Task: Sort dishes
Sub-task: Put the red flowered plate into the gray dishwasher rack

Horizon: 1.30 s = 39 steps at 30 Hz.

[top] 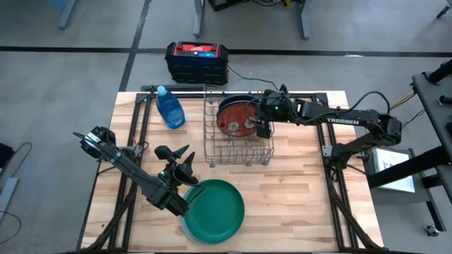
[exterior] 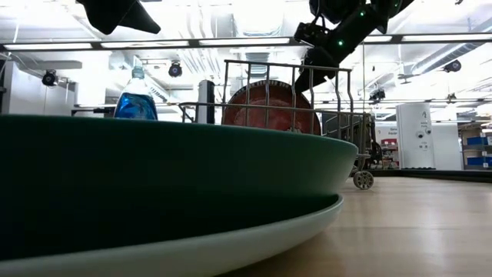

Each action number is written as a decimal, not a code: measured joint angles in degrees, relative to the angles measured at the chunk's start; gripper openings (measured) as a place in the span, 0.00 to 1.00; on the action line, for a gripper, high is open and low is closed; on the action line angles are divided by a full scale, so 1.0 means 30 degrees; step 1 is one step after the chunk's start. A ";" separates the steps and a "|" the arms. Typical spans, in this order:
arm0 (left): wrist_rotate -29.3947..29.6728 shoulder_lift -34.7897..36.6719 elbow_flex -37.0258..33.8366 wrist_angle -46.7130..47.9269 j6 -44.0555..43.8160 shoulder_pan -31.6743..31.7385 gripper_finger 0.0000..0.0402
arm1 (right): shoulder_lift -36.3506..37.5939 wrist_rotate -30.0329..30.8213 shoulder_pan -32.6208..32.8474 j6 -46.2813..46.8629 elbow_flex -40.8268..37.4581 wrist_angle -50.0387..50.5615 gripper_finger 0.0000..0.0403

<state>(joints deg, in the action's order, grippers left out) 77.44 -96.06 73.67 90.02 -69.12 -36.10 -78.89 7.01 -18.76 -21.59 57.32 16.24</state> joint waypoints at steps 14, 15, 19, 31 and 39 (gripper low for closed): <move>0.2035 0.0017 0.0000 -0.0007 -0.0232 0.0426 0.39 | 0.0771 0.0571 0.0000 0.0663 0.0110 0.2194 0.65; 0.2086 0.0017 0.0000 0.0000 -0.0320 0.0593 0.39 | 0.0912 0.0652 0.0000 0.0895 0.0117 0.2632 0.65; 0.2179 0.0024 0.0000 -0.0067 -0.0716 0.1473 0.39 | 0.1594 0.0684 0.0000 0.1775 0.0109 0.4130 0.64; -0.1151 -0.0005 0.0048 -0.5337 0.5480 0.5890 0.39 | 0.2426 0.0690 0.0000 0.4605 -0.0135 0.5114 0.57; -0.8388 0.0140 0.0095 -1.2778 1.7478 0.8858 0.39 | 0.2426 0.0690 -0.0013 0.5558 -0.1326 0.5244 0.59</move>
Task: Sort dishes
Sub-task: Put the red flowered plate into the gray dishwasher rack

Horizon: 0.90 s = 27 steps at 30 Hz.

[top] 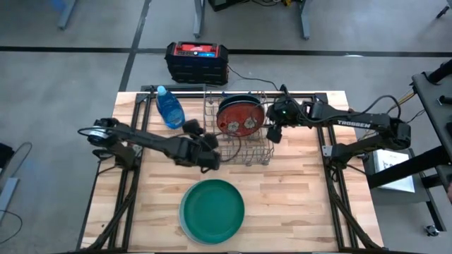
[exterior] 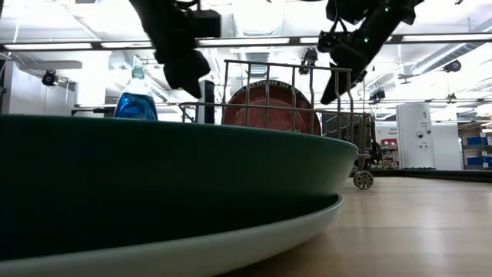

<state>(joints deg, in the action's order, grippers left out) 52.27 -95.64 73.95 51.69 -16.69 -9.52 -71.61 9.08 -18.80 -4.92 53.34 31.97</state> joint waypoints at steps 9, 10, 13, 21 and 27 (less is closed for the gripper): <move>-0.2838 0.3281 0.0005 -0.1172 0.5031 0.0270 0.39 | 0.0007 0.0000 -0.0028 0.0296 -0.1193 -0.0870 0.59; -0.3920 0.3771 0.0007 -0.1607 0.5429 0.0357 0.39 | 0.0029 0.0007 -0.0038 0.0268 -0.1357 -0.1210 0.58; -0.7194 0.4993 -0.0140 -0.3617 0.7121 0.0814 0.39 | 0.0095 0.0003 -0.0038 0.0098 -0.1692 -0.1807 0.57; -0.8566 0.5938 -0.1542 -0.5839 0.8348 0.2888 0.39 | 0.0109 0.0005 -0.0046 0.0365 -0.2089 -0.2483 0.55; -1.0421 0.5858 -0.4175 -0.8905 0.9186 0.4811 0.39 | 0.0124 0.0327 -0.0046 0.1188 -0.2266 -0.2488 0.56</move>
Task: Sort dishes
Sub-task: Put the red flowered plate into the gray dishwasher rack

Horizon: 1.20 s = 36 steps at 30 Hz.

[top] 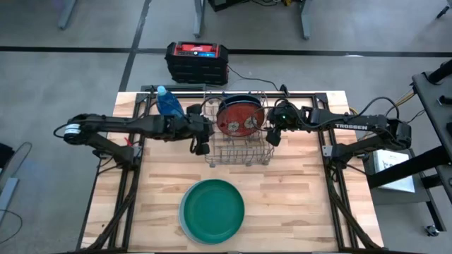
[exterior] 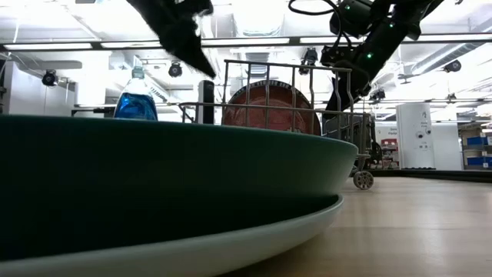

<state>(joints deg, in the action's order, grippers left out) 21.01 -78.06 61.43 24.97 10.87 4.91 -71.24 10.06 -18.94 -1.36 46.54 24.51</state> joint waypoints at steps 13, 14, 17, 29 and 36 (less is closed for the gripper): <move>-0.2995 -0.0087 -0.3964 -0.7428 -0.0521 0.3594 0.39 | -0.0007 0.2194 -0.0007 0.0461 0.0000 -0.1224 0.53; -0.3423 -0.0087 -0.4178 -0.8007 -0.0662 0.3716 0.39 | -0.0007 0.2194 -0.0007 0.0455 0.0000 -0.1324 0.54; -0.4044 -0.0087 -0.4771 -0.9265 -0.0930 0.3839 0.39 | -0.0007 0.2194 -0.0007 0.0434 -0.0037 -0.1610 0.55; -0.3698 -0.0087 -0.6072 -1.1688 -0.1574 0.3904 0.39 | -0.0015 0.2186 -0.0073 0.0412 -0.0284 -0.2344 0.54; -0.3684 -0.0209 -0.6333 -1.2200 -0.1798 0.3904 0.39 | -0.0015 0.2179 -0.0080 0.0425 -0.0284 -0.2381 0.55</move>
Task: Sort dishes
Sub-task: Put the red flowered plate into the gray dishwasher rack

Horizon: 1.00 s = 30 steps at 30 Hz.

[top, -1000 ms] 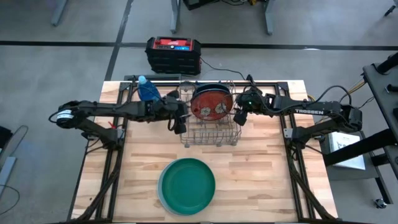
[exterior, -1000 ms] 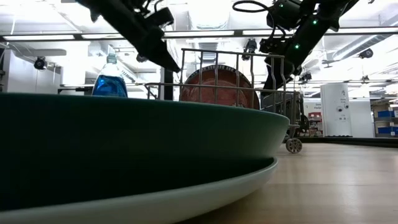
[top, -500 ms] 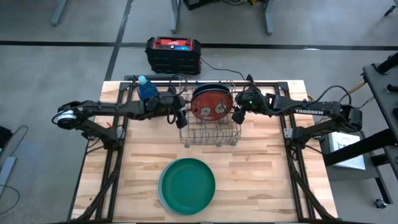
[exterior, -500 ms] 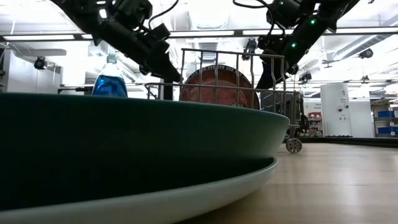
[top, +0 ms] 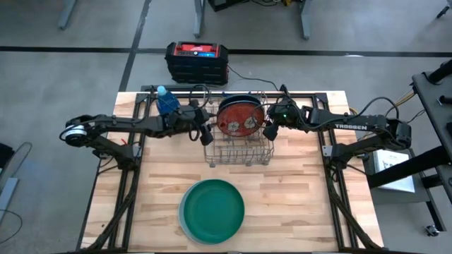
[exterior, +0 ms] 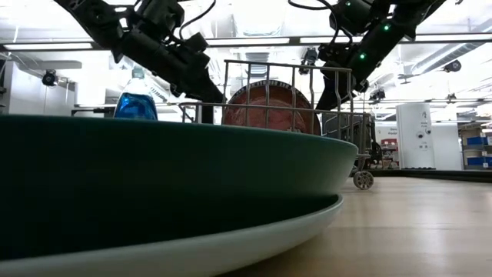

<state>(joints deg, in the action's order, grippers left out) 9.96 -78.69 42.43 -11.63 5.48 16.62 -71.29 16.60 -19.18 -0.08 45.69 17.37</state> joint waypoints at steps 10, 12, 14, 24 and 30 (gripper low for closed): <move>0.0000 -0.2492 0.0292 -0.1288 -0.0168 0.0000 0.39 | -0.0007 -0.0015 0.0000 0.0016 -0.0073 -0.0015 0.57; -0.0007 -0.2970 0.0567 -0.1255 -0.0168 -0.0015 0.39 | -0.0007 -0.0019 0.0000 0.0016 -0.0098 -0.0025 0.56; -0.0026 -0.3341 0.0784 -0.1263 -0.0134 -0.0015 0.39 | -0.0007 -0.0022 0.0000 0.0016 -0.0131 -0.0017 0.55; 0.0001 -0.3073 0.1680 0.0496 -0.0217 -0.0165 0.39 | -0.0007 -0.0022 0.0000 0.0031 -0.0160 -0.0029 0.56; 0.0007 -0.2596 0.3071 0.3683 -0.0988 -0.0240 0.39 | -0.0007 -0.0018 0.0000 0.0154 -0.0160 -0.0051 0.58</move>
<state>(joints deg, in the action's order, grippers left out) 9.98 -86.48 51.64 -0.58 2.51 15.90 -71.31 16.55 -19.18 0.38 45.21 17.21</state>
